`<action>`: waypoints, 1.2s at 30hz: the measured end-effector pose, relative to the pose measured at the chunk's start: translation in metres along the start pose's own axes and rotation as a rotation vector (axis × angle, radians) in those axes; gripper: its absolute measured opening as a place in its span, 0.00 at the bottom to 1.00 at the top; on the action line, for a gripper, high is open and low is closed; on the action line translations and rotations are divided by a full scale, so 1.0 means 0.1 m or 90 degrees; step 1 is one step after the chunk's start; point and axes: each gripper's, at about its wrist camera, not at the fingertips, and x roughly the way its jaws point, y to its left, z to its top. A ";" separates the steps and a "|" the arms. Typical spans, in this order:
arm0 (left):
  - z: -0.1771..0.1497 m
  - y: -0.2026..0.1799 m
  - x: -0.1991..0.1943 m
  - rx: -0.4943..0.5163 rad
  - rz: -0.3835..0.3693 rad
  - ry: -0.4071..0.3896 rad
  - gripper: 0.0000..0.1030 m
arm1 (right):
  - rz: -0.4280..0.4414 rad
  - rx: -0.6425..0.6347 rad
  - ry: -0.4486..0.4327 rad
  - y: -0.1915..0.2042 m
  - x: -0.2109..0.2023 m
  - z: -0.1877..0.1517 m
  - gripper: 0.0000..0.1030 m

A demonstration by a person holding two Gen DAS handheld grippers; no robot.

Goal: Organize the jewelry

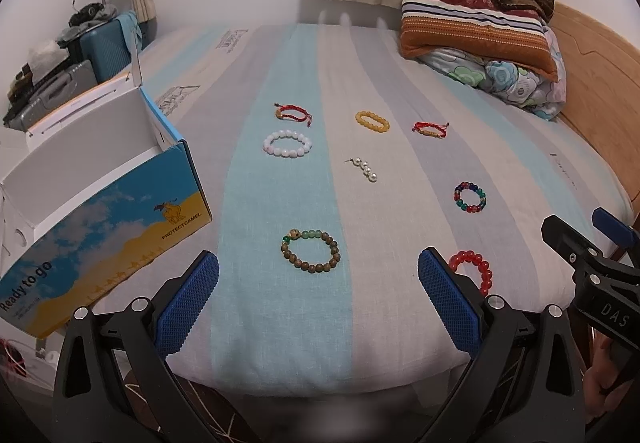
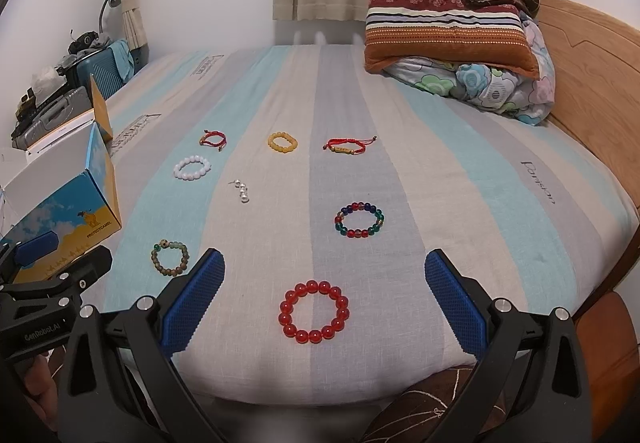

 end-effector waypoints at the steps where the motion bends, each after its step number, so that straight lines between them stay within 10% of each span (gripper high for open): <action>1: 0.00 0.00 0.00 0.000 0.001 0.000 0.95 | 0.000 0.000 -0.001 0.00 0.00 0.00 0.94; 36: 0.00 -0.01 0.02 0.006 0.015 0.003 0.95 | -0.001 -0.002 0.003 0.04 0.02 -0.02 0.94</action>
